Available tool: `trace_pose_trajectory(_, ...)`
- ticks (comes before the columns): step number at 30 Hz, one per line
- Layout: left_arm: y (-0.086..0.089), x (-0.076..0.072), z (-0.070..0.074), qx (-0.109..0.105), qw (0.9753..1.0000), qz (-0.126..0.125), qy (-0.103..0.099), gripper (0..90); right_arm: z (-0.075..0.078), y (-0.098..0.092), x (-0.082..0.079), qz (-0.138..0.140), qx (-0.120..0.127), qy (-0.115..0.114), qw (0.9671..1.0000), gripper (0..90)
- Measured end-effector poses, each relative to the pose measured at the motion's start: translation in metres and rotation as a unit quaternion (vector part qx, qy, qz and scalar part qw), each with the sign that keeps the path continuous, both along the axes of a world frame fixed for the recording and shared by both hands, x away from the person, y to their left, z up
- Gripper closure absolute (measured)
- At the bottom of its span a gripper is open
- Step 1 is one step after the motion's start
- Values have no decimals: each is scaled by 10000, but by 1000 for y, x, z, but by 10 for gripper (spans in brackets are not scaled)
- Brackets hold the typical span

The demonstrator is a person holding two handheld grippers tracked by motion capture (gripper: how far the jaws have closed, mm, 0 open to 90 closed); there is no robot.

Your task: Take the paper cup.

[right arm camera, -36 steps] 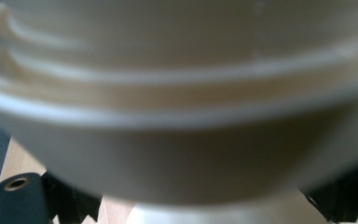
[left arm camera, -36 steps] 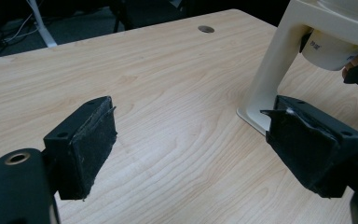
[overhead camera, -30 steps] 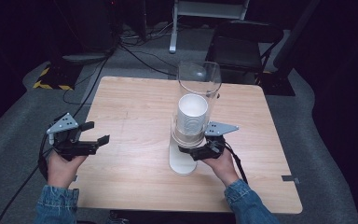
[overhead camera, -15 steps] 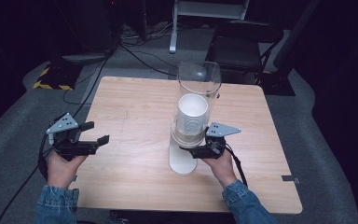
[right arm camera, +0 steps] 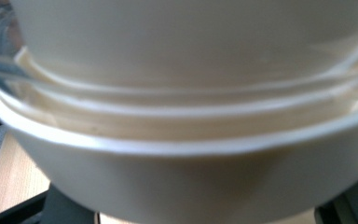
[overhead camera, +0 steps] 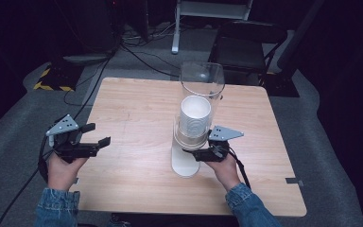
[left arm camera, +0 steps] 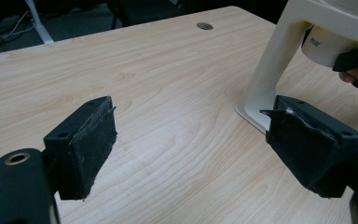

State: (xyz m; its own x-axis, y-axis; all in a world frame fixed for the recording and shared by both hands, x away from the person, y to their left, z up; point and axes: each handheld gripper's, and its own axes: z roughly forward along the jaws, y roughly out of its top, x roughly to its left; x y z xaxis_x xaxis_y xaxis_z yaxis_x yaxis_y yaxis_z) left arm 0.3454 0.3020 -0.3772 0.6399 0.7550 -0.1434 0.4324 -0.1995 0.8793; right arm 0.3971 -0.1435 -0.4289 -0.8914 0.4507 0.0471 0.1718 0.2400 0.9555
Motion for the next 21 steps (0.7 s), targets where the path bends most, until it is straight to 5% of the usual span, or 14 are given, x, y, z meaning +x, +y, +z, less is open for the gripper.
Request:
trace_pose_trajectory(8,1,-1,1,7,10000,-5,-38,156,-12,2,2,-9,-315,140,9994,350)
trace_pose_trajectory(21,2,0,1,-24,10000,11,-41,156,-19,0,0,4,-258,163,9995,351)
